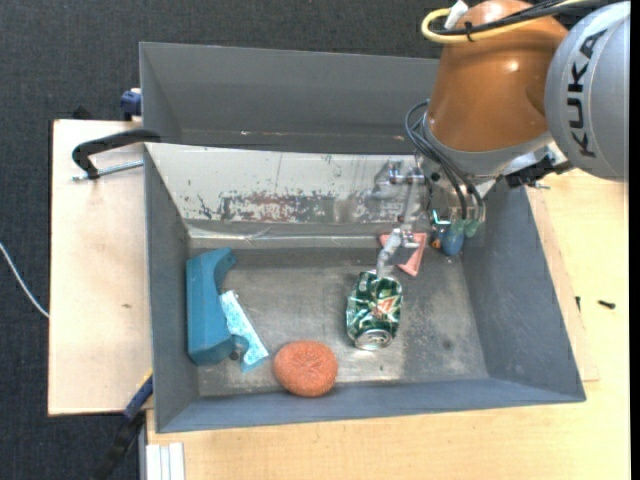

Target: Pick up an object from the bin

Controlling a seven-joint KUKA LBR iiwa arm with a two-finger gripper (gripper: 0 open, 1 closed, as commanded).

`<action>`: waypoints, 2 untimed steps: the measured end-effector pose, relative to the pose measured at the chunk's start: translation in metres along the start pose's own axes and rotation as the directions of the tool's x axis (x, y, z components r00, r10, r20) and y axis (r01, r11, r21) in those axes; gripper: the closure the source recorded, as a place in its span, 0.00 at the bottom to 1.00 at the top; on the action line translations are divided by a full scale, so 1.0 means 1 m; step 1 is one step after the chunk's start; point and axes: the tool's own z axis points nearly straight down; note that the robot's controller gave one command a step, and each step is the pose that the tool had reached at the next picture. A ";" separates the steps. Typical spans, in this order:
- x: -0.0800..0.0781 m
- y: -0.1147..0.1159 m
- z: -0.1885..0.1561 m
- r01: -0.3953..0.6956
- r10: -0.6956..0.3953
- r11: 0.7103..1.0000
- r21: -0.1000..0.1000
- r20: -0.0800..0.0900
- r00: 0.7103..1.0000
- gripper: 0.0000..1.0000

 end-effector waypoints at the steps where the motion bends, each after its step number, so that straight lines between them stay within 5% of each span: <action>1: 0.000 0.000 0.000 0.000 0.000 1.000 0.000 0.001 1.000 0.00; 2: 0.007 -0.013 0.050 0.124 -0.124 0.992 0.001 0.003 0.992 0.00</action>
Offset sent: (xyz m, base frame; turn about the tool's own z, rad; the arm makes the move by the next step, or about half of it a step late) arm -0.0263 -0.0452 -0.1763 -0.4181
